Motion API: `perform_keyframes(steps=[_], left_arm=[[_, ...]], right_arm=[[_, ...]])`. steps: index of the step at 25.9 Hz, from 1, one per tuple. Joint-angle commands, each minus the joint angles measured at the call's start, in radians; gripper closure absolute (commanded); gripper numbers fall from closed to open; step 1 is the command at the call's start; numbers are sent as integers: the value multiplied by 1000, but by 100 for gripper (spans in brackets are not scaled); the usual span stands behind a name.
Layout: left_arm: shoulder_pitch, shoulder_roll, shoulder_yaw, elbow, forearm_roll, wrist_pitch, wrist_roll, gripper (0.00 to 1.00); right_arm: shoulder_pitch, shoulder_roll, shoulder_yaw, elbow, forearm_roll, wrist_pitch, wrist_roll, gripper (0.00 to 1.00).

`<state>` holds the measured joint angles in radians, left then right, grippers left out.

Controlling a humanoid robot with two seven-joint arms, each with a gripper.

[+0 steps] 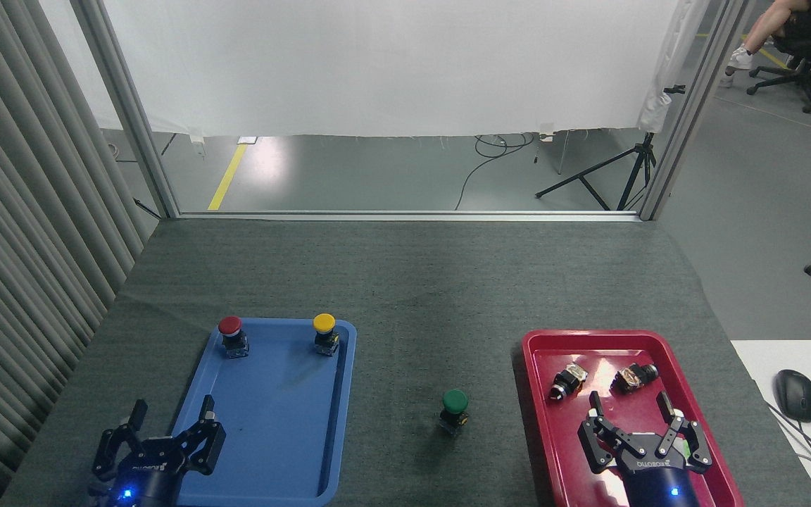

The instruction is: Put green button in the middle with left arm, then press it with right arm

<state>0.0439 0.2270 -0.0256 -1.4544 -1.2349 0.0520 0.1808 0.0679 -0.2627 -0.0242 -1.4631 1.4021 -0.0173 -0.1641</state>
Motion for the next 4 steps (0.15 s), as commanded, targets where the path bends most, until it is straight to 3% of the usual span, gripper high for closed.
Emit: perform_keyframes(steps=[1, 4], left_arm=[[4, 0, 13, 0, 23, 0, 0, 1], [4, 0, 16, -1, 34, 0, 0, 1]], right_arm=[[13, -3, 0, -16, 0, 5, 0, 0], [15, -3, 0, -20, 0, 8, -3, 0]])
